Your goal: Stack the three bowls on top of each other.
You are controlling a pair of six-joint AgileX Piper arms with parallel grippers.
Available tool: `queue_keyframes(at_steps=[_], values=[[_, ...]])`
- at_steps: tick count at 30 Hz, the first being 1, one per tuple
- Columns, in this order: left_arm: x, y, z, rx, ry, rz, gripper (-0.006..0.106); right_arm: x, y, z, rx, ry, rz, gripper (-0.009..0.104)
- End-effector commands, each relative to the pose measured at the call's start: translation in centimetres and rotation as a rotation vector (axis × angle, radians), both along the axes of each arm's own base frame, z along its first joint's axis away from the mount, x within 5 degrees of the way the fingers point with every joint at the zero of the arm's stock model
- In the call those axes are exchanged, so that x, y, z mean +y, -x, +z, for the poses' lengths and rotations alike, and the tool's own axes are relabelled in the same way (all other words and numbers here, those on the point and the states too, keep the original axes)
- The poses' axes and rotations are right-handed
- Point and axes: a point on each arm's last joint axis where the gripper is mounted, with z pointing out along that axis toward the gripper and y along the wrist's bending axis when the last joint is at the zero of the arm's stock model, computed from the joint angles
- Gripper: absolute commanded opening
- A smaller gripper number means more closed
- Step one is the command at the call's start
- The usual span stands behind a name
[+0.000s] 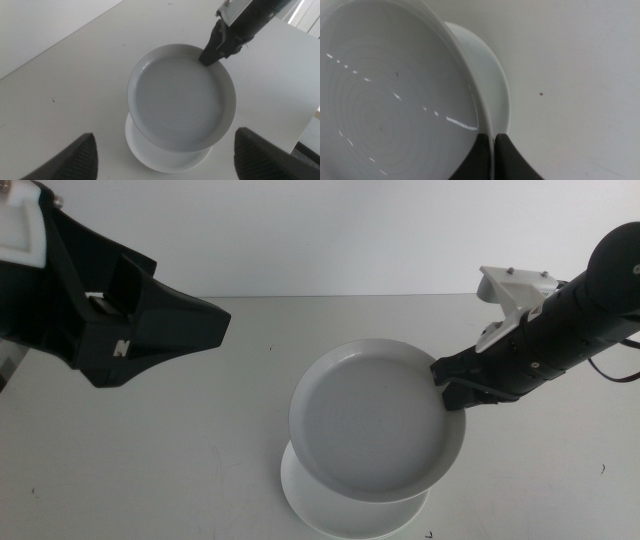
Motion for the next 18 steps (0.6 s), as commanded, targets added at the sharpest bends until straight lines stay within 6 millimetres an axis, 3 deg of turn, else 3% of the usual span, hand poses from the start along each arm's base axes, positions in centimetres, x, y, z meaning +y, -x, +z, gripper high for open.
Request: queue_keyframes(at_steps=[1,7,18], values=[[0.0,0.3,1.3,-0.056,0.067,0.008,0.105,0.9,0.0,1.7,-0.115,-0.059,-0.018,-0.001],[0.0,0.3,1.3,-0.056,0.067,0.008,0.105,2.6,-0.5,-0.2,-0.088,-0.040,0.010,-0.001],[0.0,0.3,1.3,-0.056,0.067,0.008,0.105,3.4,-2.2,-4.8,0.016,0.009,0.002,-0.001]])
